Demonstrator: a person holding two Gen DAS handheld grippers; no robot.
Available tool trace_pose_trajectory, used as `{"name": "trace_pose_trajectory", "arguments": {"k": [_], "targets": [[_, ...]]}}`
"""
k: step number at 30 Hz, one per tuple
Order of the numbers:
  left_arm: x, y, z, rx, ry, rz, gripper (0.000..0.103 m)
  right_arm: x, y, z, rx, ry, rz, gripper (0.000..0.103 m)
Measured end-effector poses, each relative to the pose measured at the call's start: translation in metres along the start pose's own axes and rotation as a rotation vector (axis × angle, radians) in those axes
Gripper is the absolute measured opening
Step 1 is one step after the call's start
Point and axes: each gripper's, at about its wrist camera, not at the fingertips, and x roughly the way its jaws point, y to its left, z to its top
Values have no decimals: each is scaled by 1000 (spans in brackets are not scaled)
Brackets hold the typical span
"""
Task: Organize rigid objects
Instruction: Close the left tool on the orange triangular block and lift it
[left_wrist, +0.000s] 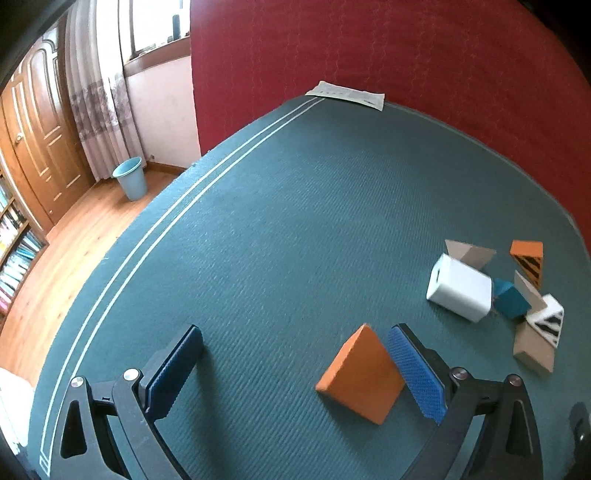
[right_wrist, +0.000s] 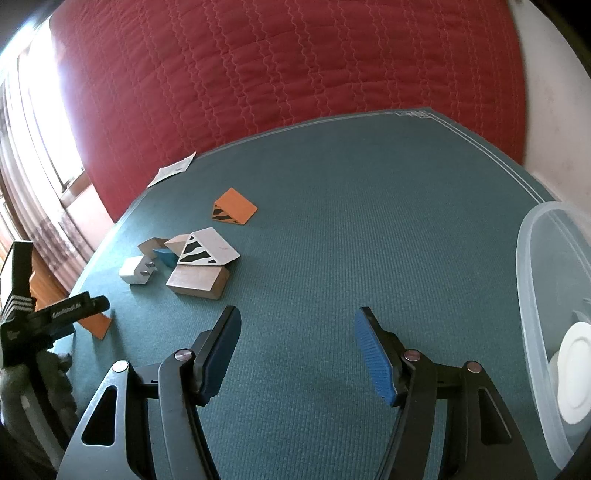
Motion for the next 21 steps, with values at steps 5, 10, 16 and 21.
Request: {"name": "trace_pose_trajectory", "arguments": {"k": [5, 10, 16, 21], "targets": [[-9, -1, -9, 34, -17, -41, 84, 0, 1, 0, 0, -4, 3, 65], [-12, -7, -10, 71, -37, -100, 62, 0, 1, -1, -5, -6, 4, 65], [-13, -9, -9, 83, -46, -164, 42, 0, 2, -1, -10, 1, 2, 65], [-14, -8, -9, 94, -48, -198, 41, 1, 5, -1, -31, 16, -9, 65]]}}
